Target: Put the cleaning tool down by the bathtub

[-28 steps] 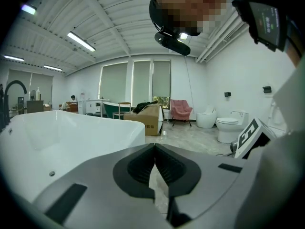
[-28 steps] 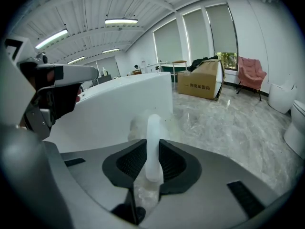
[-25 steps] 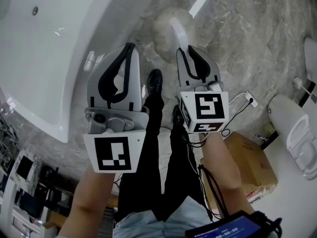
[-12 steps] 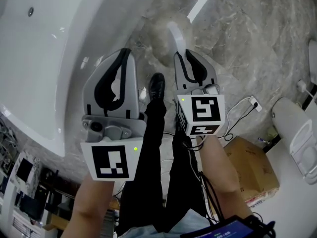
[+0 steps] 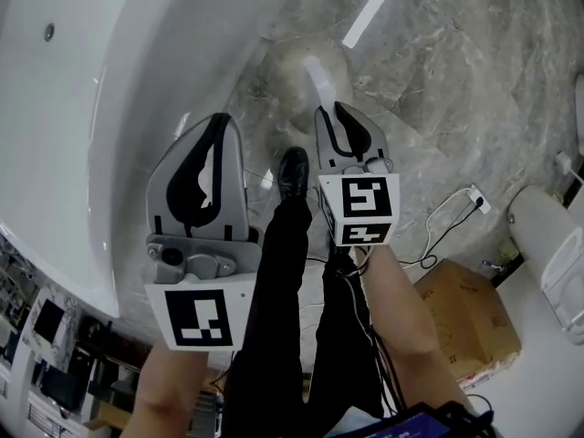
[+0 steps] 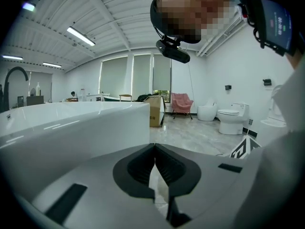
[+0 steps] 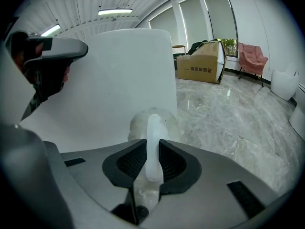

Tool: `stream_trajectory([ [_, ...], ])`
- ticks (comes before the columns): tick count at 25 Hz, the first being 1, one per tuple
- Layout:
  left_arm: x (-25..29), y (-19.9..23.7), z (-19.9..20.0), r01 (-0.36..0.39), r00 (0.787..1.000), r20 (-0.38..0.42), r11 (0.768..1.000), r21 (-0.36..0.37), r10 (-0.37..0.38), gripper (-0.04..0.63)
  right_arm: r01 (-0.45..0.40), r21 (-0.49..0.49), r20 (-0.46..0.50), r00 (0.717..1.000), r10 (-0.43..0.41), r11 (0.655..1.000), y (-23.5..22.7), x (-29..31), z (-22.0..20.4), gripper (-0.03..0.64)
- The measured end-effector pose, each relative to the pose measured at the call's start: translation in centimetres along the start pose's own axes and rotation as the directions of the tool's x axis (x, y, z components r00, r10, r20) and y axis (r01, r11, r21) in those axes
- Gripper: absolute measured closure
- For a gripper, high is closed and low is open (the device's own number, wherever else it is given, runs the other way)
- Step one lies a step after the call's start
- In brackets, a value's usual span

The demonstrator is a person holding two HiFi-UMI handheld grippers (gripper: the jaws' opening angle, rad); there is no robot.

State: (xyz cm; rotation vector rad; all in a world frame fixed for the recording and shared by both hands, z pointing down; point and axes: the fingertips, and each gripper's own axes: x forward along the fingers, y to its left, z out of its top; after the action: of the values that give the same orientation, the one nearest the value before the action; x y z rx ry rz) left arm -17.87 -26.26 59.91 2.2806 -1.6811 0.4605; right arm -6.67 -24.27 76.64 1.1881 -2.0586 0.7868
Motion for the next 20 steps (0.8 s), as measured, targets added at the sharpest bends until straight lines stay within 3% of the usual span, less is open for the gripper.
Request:
stream_trajectory([
  [20, 1.6, 0.4, -3.0, 0.018, 0.999, -0.030, 1.000, -0.008, -0.018, 0.578, -0.025, 0.011, -0.116, 0.993, 0.026, 1.000, -0.2, 8.2, -5.9, 0.526],
])
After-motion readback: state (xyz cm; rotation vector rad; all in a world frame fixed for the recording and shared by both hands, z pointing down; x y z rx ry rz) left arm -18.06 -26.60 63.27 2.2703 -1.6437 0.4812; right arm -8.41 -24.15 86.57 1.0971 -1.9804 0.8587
